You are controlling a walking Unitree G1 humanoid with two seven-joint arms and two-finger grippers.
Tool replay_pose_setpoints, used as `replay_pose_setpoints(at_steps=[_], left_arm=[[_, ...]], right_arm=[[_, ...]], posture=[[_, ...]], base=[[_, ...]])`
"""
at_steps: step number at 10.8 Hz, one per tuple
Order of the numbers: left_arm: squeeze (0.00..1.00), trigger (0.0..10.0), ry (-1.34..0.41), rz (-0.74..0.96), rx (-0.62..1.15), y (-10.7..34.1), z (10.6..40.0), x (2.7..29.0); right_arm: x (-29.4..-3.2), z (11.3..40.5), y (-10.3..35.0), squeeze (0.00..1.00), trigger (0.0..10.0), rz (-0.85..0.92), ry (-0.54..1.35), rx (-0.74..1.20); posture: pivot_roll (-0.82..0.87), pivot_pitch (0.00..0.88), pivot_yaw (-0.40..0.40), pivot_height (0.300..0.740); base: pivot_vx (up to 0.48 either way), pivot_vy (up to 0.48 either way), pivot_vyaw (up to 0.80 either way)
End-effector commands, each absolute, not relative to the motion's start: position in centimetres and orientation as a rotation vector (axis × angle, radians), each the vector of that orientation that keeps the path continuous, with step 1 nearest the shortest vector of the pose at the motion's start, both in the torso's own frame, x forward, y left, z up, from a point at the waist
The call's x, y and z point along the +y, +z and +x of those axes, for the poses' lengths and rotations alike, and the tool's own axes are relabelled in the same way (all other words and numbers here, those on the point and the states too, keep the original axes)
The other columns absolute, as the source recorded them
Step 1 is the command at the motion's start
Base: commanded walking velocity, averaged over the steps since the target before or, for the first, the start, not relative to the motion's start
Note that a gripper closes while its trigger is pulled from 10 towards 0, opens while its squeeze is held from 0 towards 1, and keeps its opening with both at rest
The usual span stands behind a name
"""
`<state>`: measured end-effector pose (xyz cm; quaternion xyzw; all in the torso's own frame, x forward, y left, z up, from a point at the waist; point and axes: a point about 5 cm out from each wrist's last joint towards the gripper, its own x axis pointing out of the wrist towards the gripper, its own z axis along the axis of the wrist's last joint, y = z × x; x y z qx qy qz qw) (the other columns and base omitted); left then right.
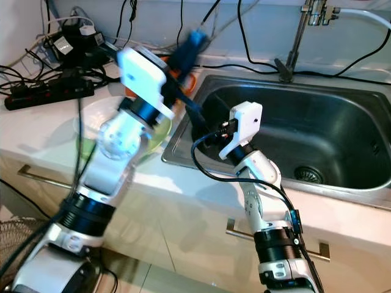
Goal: Kitchen organization
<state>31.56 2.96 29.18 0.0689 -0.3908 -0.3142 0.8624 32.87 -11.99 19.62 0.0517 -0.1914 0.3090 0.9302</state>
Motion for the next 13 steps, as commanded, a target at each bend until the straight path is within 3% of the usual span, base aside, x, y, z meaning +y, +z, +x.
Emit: replay_pose_setpoints(at_steps=[1, 8, 9, 13], left_arm=[[0.00, 10.0, -0.684, 0.134, -0.825, 29.4, 31.2, 2.8], [0.00, 10.0, -0.803, 0.111, -0.753, 28.4, 30.8, 1.7], [0.00, 10.0, -0.805, 0.115, -0.749, 28.3, 30.8, 1.7], [0.00, 10.0, -0.800, 0.115, -0.744, 28.3, 30.9, 1.8]], right_arm=[[-11.6, 32.6, 19.6, 0.00, 10.0, 0.118, 0.672, -0.388], [-11.3, 32.1, 19.9, 0.00, 10.0, 0.143, 0.706, -0.374], [-11.4, 32.3, 19.9, 0.00, 0.0, 0.141, 0.692, -0.368], [-11.5, 32.4, 19.7, 0.00, 0.0, 0.143, 0.677, -0.361]], posture=[[0.03, 0.000, 0.101, 0.740], [0.04, 0.014, 0.098, 0.740], [0.04, 0.015, 0.098, 0.740], [0.04, 0.015, 0.099, 0.740]], base=[[0.000, 0.000, 0.00], [0.000, 0.000, 0.00], [0.000, 0.000, 0.00], [0.000, 0.000, 0.00]])
